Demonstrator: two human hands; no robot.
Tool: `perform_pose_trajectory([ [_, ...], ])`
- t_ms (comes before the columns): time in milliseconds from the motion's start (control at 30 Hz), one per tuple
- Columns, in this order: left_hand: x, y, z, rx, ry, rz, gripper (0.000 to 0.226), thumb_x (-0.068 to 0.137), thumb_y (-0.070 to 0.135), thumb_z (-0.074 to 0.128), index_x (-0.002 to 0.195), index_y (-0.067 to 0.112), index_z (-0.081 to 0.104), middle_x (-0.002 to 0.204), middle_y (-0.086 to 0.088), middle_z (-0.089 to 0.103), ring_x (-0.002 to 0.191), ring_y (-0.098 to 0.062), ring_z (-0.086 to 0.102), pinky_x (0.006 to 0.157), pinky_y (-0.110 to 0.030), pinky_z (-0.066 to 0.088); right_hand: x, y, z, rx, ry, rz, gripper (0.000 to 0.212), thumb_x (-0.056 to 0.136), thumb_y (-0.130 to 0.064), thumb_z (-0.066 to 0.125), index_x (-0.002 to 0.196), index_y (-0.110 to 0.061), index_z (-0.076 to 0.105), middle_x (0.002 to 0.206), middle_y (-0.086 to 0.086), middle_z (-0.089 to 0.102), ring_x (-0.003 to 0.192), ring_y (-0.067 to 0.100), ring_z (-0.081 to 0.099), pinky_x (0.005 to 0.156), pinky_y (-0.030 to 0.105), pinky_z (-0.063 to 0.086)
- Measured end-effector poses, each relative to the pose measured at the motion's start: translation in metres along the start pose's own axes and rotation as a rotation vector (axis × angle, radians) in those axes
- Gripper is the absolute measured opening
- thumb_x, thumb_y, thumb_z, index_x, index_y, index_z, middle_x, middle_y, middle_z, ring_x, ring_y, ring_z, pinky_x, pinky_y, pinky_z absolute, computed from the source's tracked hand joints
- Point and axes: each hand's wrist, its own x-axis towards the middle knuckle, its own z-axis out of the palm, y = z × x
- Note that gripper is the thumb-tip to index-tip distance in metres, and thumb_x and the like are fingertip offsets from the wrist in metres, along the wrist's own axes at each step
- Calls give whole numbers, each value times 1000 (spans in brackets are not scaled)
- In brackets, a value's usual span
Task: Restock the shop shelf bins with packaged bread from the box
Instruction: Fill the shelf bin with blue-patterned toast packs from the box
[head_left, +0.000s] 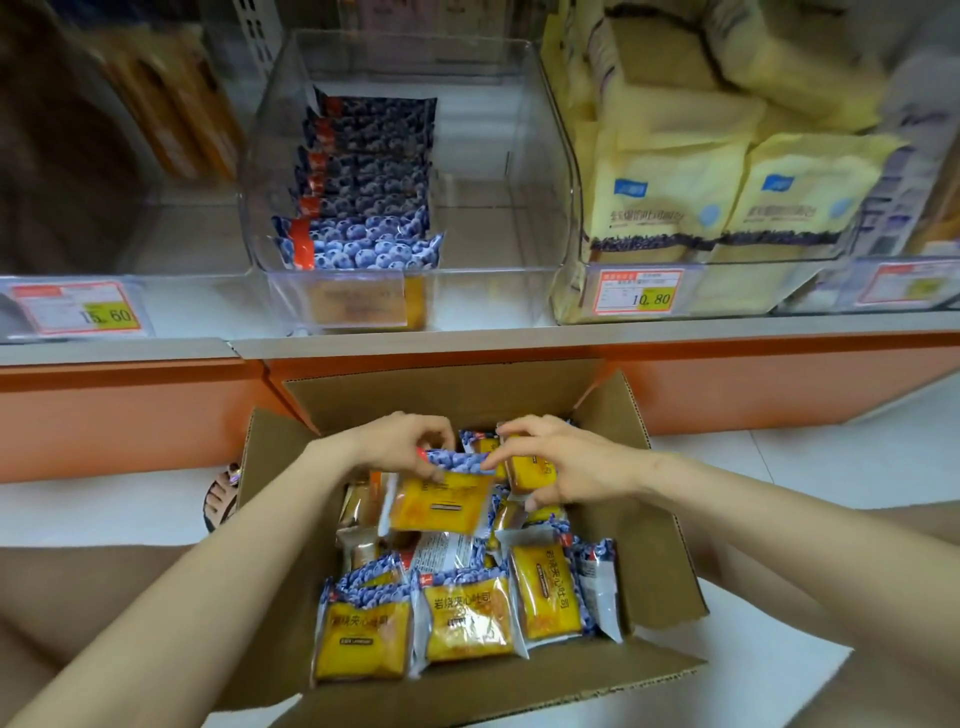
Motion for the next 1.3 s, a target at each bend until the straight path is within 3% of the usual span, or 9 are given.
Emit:
perform_pose_trajectory([
  [133,-7,31,5,-377,-46,118,35,75,25,77,101,30,54,81,-6,58,71,-17,49,70,-33,39,0,-2,-4,135,-39,-68,50,81,-20,74,124,-38,57,143,-7,36,132,12,31,111,35,25],
  [300,-9,45,18,-503,-27,148,36,73,18,79,99,28,55,105,-2,61,93,-18,58,86,-38,46,-5,2,-9,369,-142,-50,36,79,-8,75,107,-27,64,95,-32,53,86,-16,50,77,15,36],
  [400,-11,45,26,-563,-6,137,34,73,19,78,99,24,57,112,-15,56,91,-25,55,85,-46,47,-6,10,-3,425,-196,-58,39,76,-10,77,100,-37,61,104,-29,51,98,-9,47,83,20,35],
  [500,-13,43,31,-648,5,109,32,77,14,76,101,19,56,117,-8,52,78,-17,57,72,-32,49,-6,12,2,448,-208,-31,37,77,-8,77,97,-34,60,88,-13,49,76,-8,50,67,20,40],
  [600,-13,40,39,-728,-18,52,33,82,10,69,109,18,52,116,-5,54,68,-2,60,63,-19,48,-5,14,2,433,-221,-30,35,77,-11,76,94,-37,61,76,0,42,67,17,41,61,27,37],
  [767,-4,0,88,-531,-82,-189,43,81,25,71,115,22,44,109,-1,59,103,-16,60,94,-31,49,-8,31,-3,282,-185,137,31,79,-7,74,99,-27,62,109,2,55,89,29,50,75,33,45],
  [967,-7,-28,137,-142,-244,-272,47,77,30,75,108,25,40,96,6,48,87,-12,48,80,-30,43,-12,44,-4,202,-102,224,30,81,-12,74,99,-31,59,129,-4,48,105,17,52,82,31,47],
  [1133,-4,-29,143,-41,-344,-307,64,74,41,75,120,29,32,111,-2,49,102,-21,48,93,-38,42,-9,41,2,199,-127,209,31,80,-12,74,97,-33,58,137,-4,45,115,20,52,92,37,47],
  [1300,-2,-26,146,-92,-192,-221,46,77,33,73,104,29,37,91,-1,49,83,-16,46,77,-34,40,-12,37,-3,213,-131,212,29,83,-8,70,102,-26,58,129,-9,42,72,-1,47,53,8,41],
])
